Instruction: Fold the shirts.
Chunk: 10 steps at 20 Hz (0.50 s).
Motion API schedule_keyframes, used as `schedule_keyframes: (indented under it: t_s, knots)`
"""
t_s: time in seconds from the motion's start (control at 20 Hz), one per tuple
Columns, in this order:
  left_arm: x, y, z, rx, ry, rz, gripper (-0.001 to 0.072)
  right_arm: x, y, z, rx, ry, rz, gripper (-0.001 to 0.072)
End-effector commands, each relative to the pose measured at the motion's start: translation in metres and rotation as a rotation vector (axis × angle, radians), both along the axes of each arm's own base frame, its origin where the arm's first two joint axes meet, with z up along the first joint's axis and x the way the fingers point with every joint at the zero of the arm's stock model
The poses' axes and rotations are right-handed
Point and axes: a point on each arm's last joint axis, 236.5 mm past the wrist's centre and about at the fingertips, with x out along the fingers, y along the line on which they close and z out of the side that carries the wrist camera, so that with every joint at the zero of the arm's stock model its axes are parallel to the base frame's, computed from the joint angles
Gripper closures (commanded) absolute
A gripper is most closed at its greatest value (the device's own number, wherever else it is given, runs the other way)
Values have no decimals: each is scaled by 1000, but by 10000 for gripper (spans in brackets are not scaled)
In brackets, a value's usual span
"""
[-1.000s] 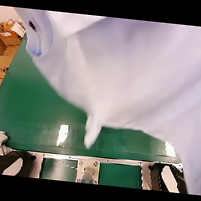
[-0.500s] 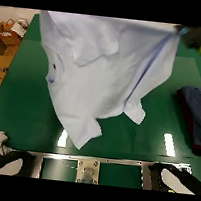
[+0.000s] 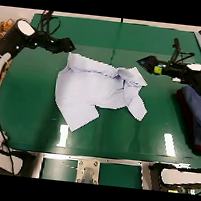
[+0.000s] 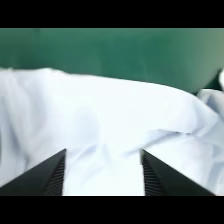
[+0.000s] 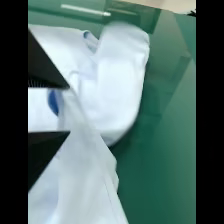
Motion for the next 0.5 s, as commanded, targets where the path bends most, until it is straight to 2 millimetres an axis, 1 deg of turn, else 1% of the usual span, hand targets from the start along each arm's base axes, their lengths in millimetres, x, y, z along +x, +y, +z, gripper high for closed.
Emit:
schedule_keyframes:
  t_s: [0.0, 0.05, 0.1, 0.15, 0.2, 0.25, 0.35, 0.45]
  knots:
    - [-22, 48, -14, -13, 171, 5, 233, -36, -47, 9, 95, 90, 76, 564]
    - [-32, 63, -13, -17, 213, 2, 234, -54, -61, 7, 104, 125, 107, 669]
    - [-40, 76, -14, -23, 247, 5, 236, -69, -71, 4, 108, 154, 109, 695]
    - [-48, 87, -16, -30, 285, 6, 393, -81, -77, -1, 111, 179, 89, 695]
    - [-57, 93, -17, -35, 315, -1, 671, -93, -79, -8, 109, 202, 73, 695]
    - [-65, 96, -19, -38, 345, -15, 679, -109, -78, -18, 91, 230, 58, 695]
    - [-85, 96, -23, -33, 414, -62, 679, -146, -76, -45, 14, 300, 22, 696]
    - [-109, 101, -33, 6, 500, -86, 679, -182, -85, -78, -89, 406, -79, 696]
